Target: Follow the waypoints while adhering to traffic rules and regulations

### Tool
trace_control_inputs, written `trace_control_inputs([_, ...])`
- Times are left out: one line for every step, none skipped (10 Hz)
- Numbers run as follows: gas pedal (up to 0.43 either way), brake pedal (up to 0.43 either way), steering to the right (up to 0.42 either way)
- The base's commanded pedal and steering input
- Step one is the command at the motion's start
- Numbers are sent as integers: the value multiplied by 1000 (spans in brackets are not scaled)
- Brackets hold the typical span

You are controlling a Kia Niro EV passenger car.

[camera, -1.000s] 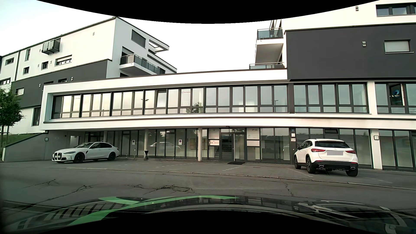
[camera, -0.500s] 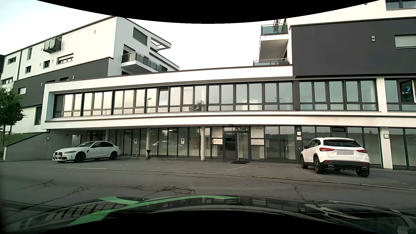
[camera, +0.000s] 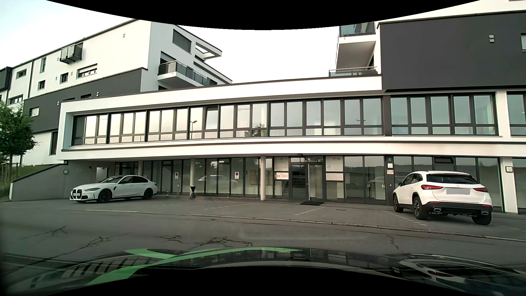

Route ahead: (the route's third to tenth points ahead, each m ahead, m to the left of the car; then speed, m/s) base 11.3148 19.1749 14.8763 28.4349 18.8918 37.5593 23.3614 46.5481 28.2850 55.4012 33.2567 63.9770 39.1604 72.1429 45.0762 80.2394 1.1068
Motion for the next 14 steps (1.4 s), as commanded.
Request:
trace_control_inputs([177, 0, -283])
trace_control_inputs([189, 0, -292])
trace_control_inputs([197, 0, -306])
trace_control_inputs([209, 0, -318])
trace_control_inputs([209, 0, -337])
trace_control_inputs([220, 0, -357])
trace_control_inputs([228, 0, -370])
trace_control_inputs([228, 0, -383])
trace_control_inputs([228, 0, -399])
trace_control_inputs([228, 0, -420])
trace_control_inputs([228, 0, -439])
trace_control_inputs([228, 0, -455])
trace_control_inputs([228, 0, -469])
trace_control_inputs([228, 0, -485])
